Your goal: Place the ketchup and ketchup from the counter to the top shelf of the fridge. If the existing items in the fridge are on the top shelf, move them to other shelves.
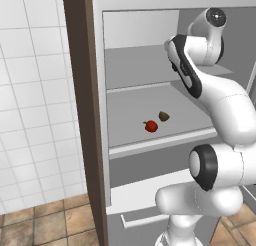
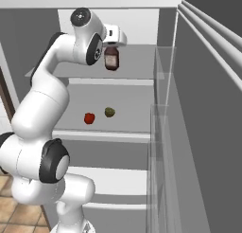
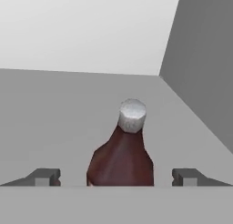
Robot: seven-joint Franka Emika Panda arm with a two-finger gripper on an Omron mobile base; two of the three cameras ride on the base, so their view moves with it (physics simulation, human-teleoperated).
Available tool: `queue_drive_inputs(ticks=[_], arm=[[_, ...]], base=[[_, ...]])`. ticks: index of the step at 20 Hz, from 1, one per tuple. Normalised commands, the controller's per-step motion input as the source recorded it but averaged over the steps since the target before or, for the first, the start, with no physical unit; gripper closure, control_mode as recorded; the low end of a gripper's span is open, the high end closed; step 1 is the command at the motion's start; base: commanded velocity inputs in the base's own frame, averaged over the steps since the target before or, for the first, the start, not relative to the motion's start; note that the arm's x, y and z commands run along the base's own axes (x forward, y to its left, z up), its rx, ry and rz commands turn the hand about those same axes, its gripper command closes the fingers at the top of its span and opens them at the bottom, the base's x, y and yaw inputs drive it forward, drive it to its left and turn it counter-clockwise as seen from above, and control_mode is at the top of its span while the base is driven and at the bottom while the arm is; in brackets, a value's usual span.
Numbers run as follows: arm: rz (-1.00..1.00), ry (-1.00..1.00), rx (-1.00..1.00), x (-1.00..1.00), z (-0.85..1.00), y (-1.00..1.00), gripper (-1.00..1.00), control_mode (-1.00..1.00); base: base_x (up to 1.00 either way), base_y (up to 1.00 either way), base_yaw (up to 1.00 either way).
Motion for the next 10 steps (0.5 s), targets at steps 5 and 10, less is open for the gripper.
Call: queue_drive_inputs(ticks=[5,10], arm=[[0.0,-0.19,0.0,-0.19,0.0,0.0,-1.0,-1.0],[0.0,-0.37,0.0,-0.95,0.0,0.03,-1.0,-1.0]], base=[[0.0,0.0,0.0],[0.0,0.0,0.0]])
